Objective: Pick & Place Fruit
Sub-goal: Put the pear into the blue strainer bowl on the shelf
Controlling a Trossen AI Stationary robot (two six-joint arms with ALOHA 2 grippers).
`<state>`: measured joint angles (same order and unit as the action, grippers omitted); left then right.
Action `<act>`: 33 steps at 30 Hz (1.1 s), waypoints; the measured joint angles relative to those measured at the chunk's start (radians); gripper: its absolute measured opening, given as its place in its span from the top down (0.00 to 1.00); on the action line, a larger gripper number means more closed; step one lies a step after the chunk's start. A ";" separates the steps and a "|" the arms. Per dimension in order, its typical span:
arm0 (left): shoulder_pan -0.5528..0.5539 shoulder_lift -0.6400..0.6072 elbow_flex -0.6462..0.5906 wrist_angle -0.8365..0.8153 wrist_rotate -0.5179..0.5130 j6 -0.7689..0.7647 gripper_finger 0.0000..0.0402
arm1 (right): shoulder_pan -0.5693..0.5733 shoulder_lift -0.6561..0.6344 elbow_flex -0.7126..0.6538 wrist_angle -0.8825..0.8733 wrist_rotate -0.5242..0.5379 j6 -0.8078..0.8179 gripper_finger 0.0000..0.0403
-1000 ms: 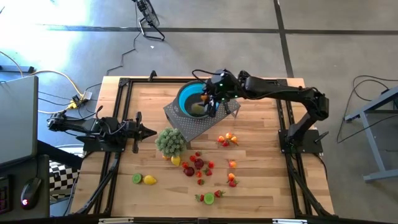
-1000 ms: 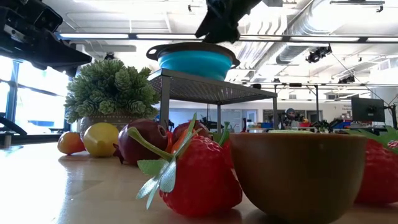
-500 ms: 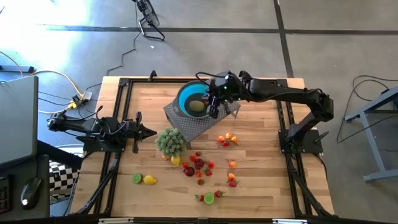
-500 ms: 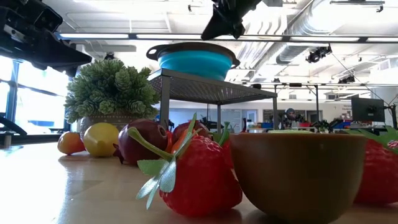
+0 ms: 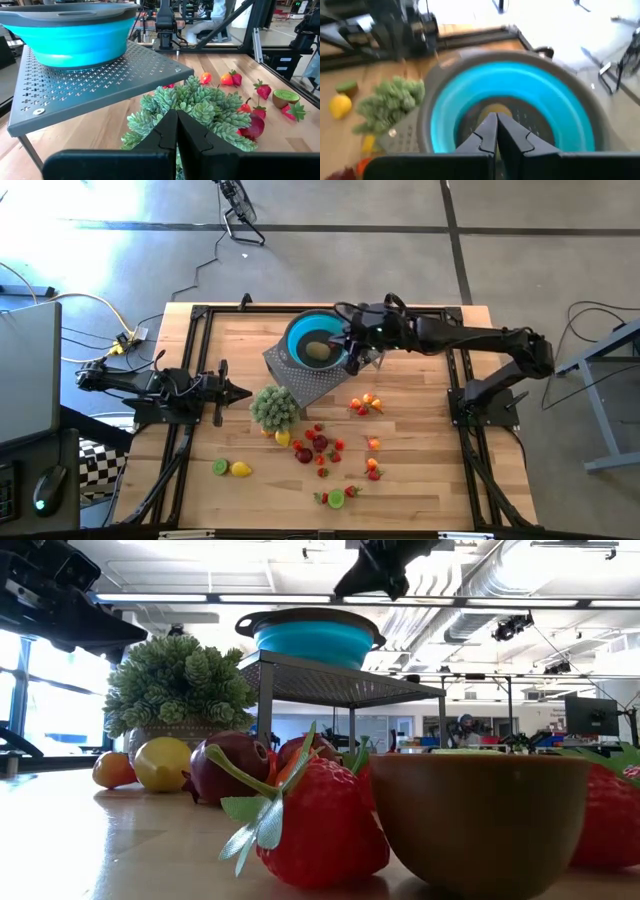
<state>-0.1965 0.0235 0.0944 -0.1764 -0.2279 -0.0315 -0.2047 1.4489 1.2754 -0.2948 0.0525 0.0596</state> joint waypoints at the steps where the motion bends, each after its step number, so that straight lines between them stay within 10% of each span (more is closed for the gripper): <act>1: 0.000 0.000 0.000 0.000 0.000 0.000 1.00 | 0.000 -0.018 -0.024 0.027 0.000 0.001 0.99; 33: 0.000 0.000 0.000 0.001 0.010 0.000 1.00 | 0.078 -0.235 -0.418 0.384 0.059 0.179 0.99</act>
<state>-0.1967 0.0238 0.0944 -0.1757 -0.2179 -0.0315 -0.1262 1.2140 0.8576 0.0889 0.1119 0.2387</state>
